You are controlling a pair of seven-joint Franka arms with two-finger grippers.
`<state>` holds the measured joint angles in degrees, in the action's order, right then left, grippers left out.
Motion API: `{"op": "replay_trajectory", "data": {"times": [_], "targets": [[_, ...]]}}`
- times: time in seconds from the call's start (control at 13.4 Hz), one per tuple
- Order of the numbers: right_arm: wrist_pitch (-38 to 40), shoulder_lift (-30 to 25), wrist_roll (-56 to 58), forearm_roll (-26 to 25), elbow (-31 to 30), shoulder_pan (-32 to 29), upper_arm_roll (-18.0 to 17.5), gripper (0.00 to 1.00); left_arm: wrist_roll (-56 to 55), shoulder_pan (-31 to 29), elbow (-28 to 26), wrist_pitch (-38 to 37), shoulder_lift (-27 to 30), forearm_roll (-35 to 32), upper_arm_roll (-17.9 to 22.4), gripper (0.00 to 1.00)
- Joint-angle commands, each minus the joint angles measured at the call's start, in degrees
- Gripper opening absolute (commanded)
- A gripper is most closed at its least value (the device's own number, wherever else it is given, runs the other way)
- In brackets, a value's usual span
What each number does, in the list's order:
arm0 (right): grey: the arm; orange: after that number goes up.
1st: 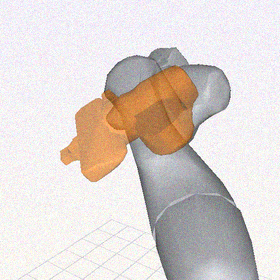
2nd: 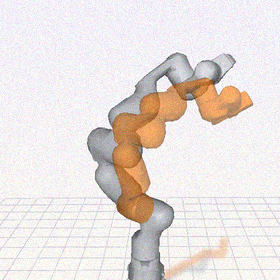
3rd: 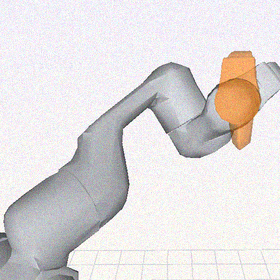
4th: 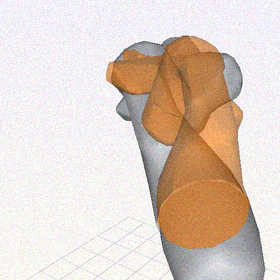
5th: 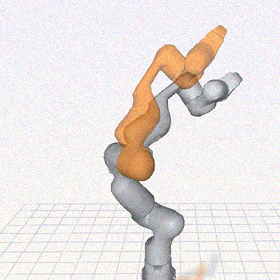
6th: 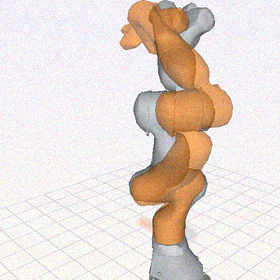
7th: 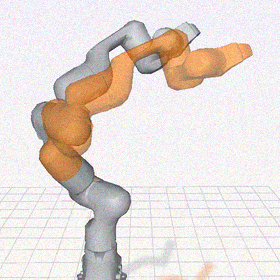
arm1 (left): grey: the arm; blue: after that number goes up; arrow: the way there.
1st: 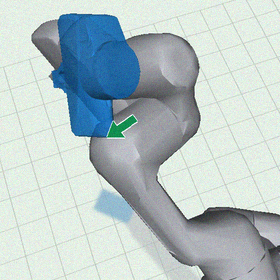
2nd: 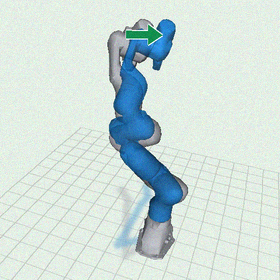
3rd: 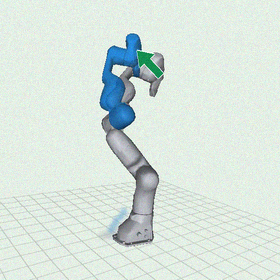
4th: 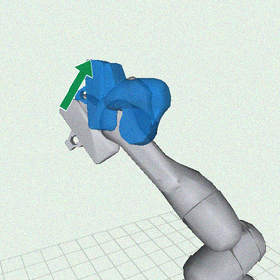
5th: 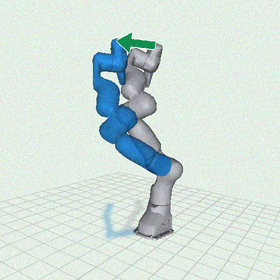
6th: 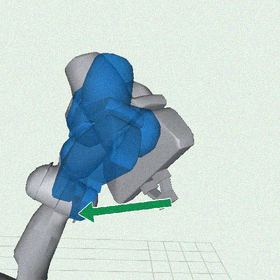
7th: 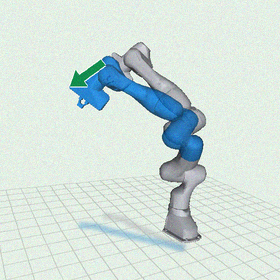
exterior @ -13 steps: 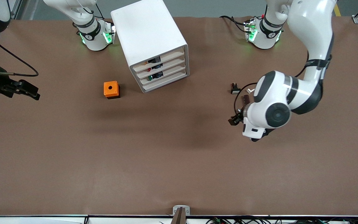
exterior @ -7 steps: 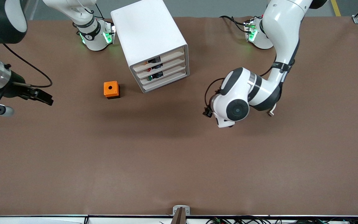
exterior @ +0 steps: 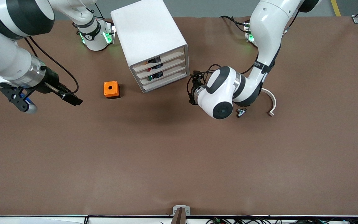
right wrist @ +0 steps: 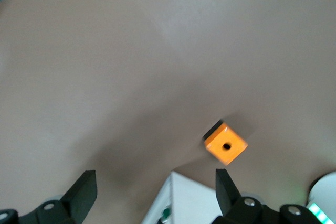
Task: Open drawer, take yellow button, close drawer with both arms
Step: 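Grasp the white drawer front with the left gripper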
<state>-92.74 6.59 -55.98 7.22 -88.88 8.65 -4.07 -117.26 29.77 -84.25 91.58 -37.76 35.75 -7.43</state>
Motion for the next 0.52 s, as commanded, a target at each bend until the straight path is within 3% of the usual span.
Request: {"op": "replay_trajectory", "data": {"times": [0.0,0.22,0.45], "targets": [[0.45,-0.35,-7.55,3.49,0.37,0.66,-0.15,1.00,-9.61,-0.24,0.84,-4.03,-1.09,6.85,0.04,0.99],[-0.07,-0.17,-18.09,11.65,0.37,0.93,-0.06,1.00,-19.30,1.33,0.84,-4.12,-1.79,11.61,0.04,0.95],[-0.60,0.18,-22.41,12.46,0.37,2.07,-0.15,1.00,-20.55,1.78,0.93,-7.55,-3.81,18.46,-0.04,0.91]]}}
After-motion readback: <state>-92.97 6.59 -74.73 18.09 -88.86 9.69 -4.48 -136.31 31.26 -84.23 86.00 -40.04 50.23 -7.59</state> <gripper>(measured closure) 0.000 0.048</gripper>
